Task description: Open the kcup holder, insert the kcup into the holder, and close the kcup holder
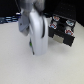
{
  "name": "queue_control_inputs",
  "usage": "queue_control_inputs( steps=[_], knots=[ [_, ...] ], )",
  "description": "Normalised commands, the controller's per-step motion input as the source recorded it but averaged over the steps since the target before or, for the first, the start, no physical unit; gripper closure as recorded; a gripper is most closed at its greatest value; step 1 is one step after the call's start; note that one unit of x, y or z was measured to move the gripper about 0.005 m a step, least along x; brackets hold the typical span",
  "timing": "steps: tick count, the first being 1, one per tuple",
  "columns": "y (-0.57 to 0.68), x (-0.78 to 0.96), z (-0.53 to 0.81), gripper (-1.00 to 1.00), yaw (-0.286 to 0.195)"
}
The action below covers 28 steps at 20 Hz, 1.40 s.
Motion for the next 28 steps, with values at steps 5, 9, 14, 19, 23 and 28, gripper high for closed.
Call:
queue_control_inputs(
  steps=[5,9,14,19,23,28],
  knots=[
    [0.59,0.02,0.66,1.00,0.033],
    [0.57,-0.06,0.48,1.00,0.047],
    [0.58,-0.09,0.37,1.00,0.044],
    [0.63,-0.02,0.31,1.00,0.025],
    [0.59,-0.03,0.09,1.00,0.047],
    [0.59,0.04,0.03,1.00,0.048]
  ],
)
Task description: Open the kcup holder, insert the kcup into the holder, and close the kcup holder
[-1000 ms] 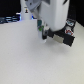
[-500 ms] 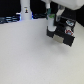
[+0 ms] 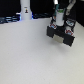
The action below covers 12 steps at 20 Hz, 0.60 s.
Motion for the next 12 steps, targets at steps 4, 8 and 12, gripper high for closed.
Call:
queue_control_inputs(
  steps=[4,8,12],
  knots=[
    [0.51,-0.03,-0.02,1.00,0.080],
    [0.50,-0.13,-0.05,1.00,0.132],
    [0.39,-0.23,-0.06,1.00,0.109]
  ],
)
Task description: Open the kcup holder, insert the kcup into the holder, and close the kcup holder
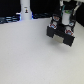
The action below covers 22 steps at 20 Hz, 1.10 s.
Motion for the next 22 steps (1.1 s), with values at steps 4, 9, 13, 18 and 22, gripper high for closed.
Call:
queue_control_inputs(
  steps=[4,9,13,18,22],
  knots=[
    [0.19,-0.27,-0.11,1.00,0.116],
    [0.11,-0.25,-0.14,1.00,0.086],
    [0.03,-0.21,-0.19,1.00,0.052],
    [0.00,-0.20,-0.19,1.00,0.041],
    [0.00,-0.17,-0.22,1.00,0.032]
  ],
)
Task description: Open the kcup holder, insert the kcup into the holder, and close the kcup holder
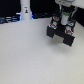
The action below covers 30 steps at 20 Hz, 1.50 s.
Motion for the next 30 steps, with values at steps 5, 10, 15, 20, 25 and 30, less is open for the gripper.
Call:
queue_control_inputs(
  steps=[5,10,15,20,25,30],
  knots=[
    [-0.01,-0.06,-0.20,1.00,0.009],
    [-0.02,0.02,-0.18,1.00,-0.007],
    [-0.03,-0.02,-0.13,1.00,-0.003],
    [0.00,-0.10,0.12,1.00,-0.002],
    [0.00,-0.22,0.23,1.00,-0.010],
    [-0.04,-0.04,-0.05,1.00,-0.001]
  ],
)
